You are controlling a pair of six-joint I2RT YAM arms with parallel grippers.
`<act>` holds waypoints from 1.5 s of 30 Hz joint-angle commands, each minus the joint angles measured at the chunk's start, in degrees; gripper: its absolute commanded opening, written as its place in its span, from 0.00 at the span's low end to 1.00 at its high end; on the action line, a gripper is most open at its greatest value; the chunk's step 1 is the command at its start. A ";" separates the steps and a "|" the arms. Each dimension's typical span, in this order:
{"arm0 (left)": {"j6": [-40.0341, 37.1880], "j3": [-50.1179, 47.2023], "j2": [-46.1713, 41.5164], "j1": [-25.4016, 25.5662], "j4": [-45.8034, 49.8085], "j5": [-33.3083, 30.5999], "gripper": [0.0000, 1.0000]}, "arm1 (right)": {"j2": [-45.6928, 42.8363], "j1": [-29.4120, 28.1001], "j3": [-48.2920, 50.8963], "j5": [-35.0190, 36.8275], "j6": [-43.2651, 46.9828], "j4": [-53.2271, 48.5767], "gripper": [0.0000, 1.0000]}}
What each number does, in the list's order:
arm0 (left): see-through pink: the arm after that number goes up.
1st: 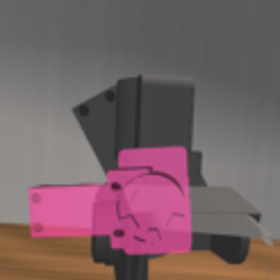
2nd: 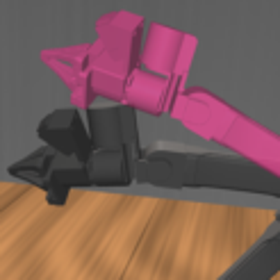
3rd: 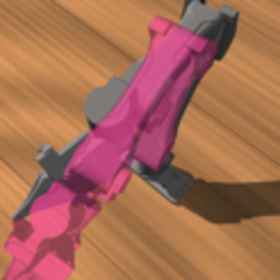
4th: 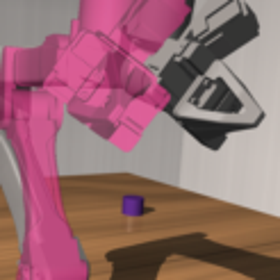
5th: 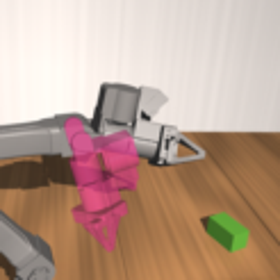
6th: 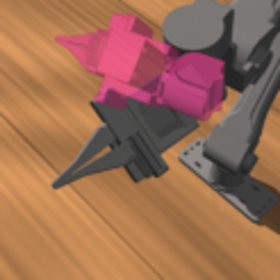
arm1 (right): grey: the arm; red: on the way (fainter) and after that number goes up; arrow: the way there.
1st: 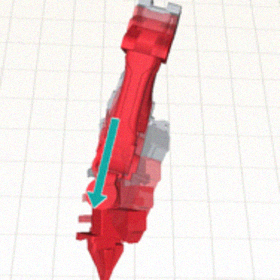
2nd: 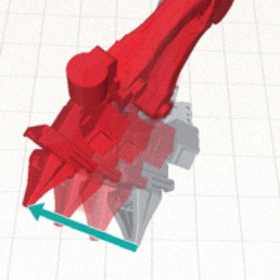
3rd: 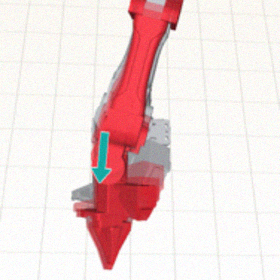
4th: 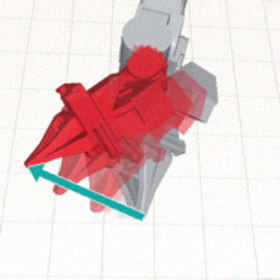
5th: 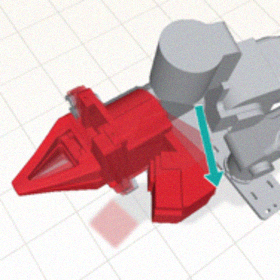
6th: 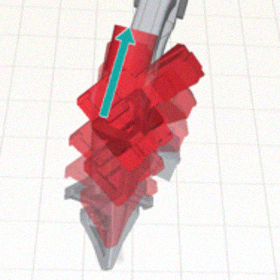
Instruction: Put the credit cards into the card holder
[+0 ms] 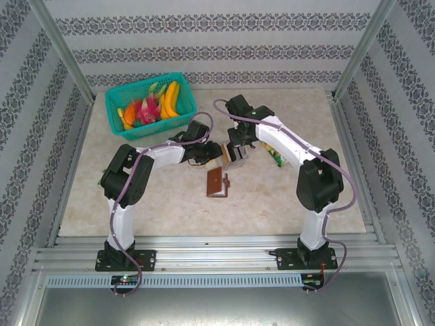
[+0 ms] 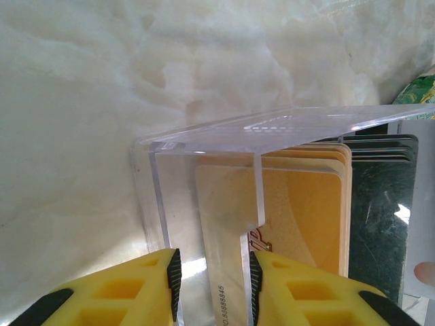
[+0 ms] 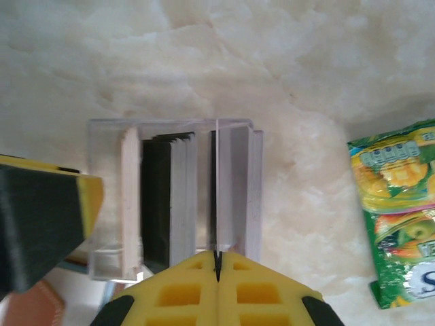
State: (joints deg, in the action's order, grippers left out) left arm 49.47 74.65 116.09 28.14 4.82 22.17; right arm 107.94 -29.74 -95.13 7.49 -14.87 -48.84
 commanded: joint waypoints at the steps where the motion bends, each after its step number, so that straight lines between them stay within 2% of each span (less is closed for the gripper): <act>1: -1.46 -0.90 -2.49 0.29 3.00 -1.85 0.36 | -6.46 0.36 3.89 -5.17 -6.30 4.84 0.00; 5: -2.27 -0.99 -3.79 0.27 3.24 -1.71 0.37 | -11.76 0.72 8.33 -7.23 -12.11 8.95 0.00; 13: -3.85 -2.18 -8.99 0.41 4.14 -2.11 0.45 | -25.20 4.09 24.08 -11.36 -29.95 18.04 0.00; 19: -6.29 -4.70 -14.50 1.69 7.97 -3.14 0.56 | -33.28 3.14 36.34 -10.65 -40.65 23.12 0.00; 21: -7.80 -5.29 -16.37 3.04 11.15 -4.63 0.60 | -34.66 2.05 39.47 -10.73 -41.33 24.64 0.00; 24: -9.32 -5.44 -18.66 5.98 17.23 -9.41 0.69 | -36.00 -1.04 42.48 -6.19 -40.19 23.60 0.00; 28: -10.95 -1.67 -18.86 12.78 30.31 -21.18 0.80 | -36.84 -3.35 47.48 -4.79 -38.63 26.63 0.00; 31: -10.40 0.16 -17.77 16.84 34.61 -25.98 0.83 | -36.97 -3.66 50.80 -5.09 -38.80 29.24 0.00; 34: -10.00 1.97 -15.62 19.37 37.54 -28.52 0.85 | -37.10 -3.84 53.03 -5.46 -38.57 31.35 0.00; 40: -10.57 6.36 -9.65 21.42 40.87 -29.75 0.85 | -36.94 -3.92 54.12 -6.13 -38.22 32.59 0.00; 45: -10.71 8.39 -6.46 21.43 43.04 -31.48 0.78 | -37.10 -3.89 54.34 -6.55 -38.16 33.09 0.00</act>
State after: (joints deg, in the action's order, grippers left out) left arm 39.64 80.93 108.81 48.82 42.85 -6.00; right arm 71.92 -33.17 -41.36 0.58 -52.80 -17.17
